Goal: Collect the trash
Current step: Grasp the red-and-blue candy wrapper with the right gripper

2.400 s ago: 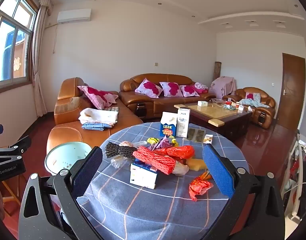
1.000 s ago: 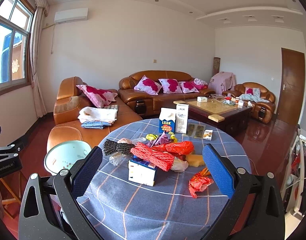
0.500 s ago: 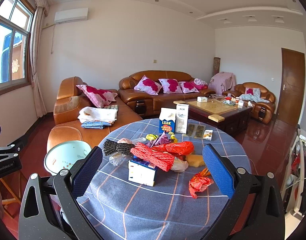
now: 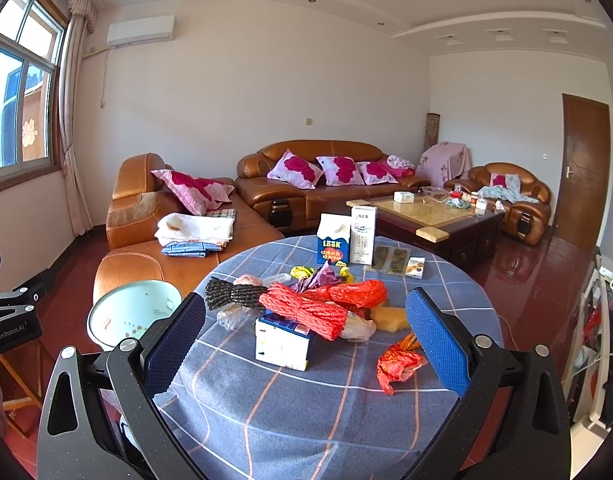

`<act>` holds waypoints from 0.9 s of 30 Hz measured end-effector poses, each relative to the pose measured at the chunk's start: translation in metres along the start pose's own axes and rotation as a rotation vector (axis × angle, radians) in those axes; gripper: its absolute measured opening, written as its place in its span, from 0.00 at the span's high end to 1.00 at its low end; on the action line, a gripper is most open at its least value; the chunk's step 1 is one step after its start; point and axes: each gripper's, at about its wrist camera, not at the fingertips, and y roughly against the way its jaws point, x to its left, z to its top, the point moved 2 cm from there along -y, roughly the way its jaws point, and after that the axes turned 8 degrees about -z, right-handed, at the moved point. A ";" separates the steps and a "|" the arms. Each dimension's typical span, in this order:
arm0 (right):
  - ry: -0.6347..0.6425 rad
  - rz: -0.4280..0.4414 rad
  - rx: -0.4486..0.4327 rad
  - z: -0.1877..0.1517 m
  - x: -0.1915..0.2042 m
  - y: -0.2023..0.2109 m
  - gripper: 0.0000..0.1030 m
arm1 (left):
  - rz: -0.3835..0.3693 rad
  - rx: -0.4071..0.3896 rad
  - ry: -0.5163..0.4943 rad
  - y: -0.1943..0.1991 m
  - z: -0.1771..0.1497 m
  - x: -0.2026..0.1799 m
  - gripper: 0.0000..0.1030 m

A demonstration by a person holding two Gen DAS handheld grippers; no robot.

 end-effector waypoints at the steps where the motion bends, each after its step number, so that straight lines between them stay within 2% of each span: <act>1: -0.001 0.000 0.001 0.000 0.000 0.000 0.04 | 0.000 0.000 0.000 0.000 0.000 0.000 0.06; 17: -0.004 -0.001 0.012 -0.004 -0.003 -0.004 0.04 | 0.005 0.005 -0.006 -0.002 -0.002 -0.001 0.06; 27: -0.018 -0.027 0.053 -0.020 -0.014 -0.025 0.04 | 0.008 0.050 -0.027 -0.020 -0.013 -0.011 0.06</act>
